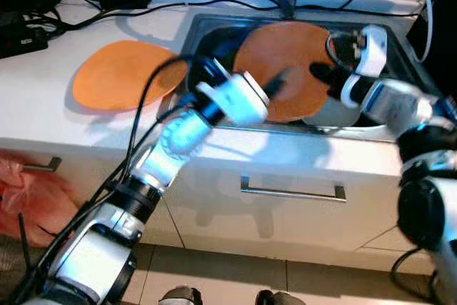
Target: Kitchen organization
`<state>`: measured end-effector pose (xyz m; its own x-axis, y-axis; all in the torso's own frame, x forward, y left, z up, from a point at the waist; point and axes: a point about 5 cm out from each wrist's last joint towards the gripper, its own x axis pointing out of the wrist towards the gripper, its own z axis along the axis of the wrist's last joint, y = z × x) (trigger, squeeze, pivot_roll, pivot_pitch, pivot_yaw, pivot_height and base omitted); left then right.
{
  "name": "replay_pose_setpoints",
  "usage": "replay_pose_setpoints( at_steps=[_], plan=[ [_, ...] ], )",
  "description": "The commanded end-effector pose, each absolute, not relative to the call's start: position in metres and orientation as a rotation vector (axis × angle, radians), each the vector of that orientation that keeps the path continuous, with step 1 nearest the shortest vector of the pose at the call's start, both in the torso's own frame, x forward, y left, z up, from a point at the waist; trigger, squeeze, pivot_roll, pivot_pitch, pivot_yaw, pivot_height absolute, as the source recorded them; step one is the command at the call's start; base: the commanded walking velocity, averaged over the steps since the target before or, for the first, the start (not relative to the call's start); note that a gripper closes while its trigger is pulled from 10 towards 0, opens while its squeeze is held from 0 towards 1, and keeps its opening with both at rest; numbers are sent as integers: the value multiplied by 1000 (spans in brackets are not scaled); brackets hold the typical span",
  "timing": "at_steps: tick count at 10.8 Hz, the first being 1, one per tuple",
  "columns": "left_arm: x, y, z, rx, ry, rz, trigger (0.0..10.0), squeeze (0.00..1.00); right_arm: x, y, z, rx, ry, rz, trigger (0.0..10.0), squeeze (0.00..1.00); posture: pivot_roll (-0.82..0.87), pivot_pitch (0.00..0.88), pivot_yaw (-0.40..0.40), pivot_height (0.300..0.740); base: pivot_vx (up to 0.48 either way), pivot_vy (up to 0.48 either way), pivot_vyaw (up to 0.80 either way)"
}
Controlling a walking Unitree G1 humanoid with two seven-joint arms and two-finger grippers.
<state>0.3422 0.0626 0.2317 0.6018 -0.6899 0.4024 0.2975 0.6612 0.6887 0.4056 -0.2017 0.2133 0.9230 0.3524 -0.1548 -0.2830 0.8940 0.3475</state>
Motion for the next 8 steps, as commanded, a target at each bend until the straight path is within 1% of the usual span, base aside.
replay_pose_setpoints(
  at_steps=[1, 3, 4, 5, 6, 7, 8],
  plan=[
    [348, 72, 225, 590, -575, -645, 10000, 1000, 408, -206, 221, 348, 131, 272, 0, 0, 34, 109, 8, 740, 0, 0, 0],
    [351, 92, 215, 545, -359, -691, 10000, 1000, 411, -210, 224, 323, 46, 158, 0, 0, 40, 111, 12, 740, 0, 0, 0],
    [349, 98, 208, 540, -288, -696, 10000, 1000, 412, -212, 228, 324, 13, 120, 0, 0, 43, 114, 12, 740, 0, 0, 0],
    [347, 103, 203, 518, -218, -696, 10000, 1000, 413, -213, 232, 277, -8, 75, 0, 0, 46, 114, 12, 740, 0, 0, 0],
    [346, 108, 198, 509, -140, -703, 10000, 1000, 414, -214, 228, 225, 5, 25, 0, 0, 57, 117, 11, 740, 0, 0, 0],
    [342, 118, 197, 479, -79, -734, 10000, 1000, 412, -211, 212, 192, 81, 19, 0, 0, 66, 119, 12, 740, 0, 0, 0],
    [341, 120, 205, 484, -80, -726, 10000, 1000, 410, -209, 197, 103, 145, 38, 0, 0, 69, 125, 16, 740, 0, 0, 0]
  ],
)
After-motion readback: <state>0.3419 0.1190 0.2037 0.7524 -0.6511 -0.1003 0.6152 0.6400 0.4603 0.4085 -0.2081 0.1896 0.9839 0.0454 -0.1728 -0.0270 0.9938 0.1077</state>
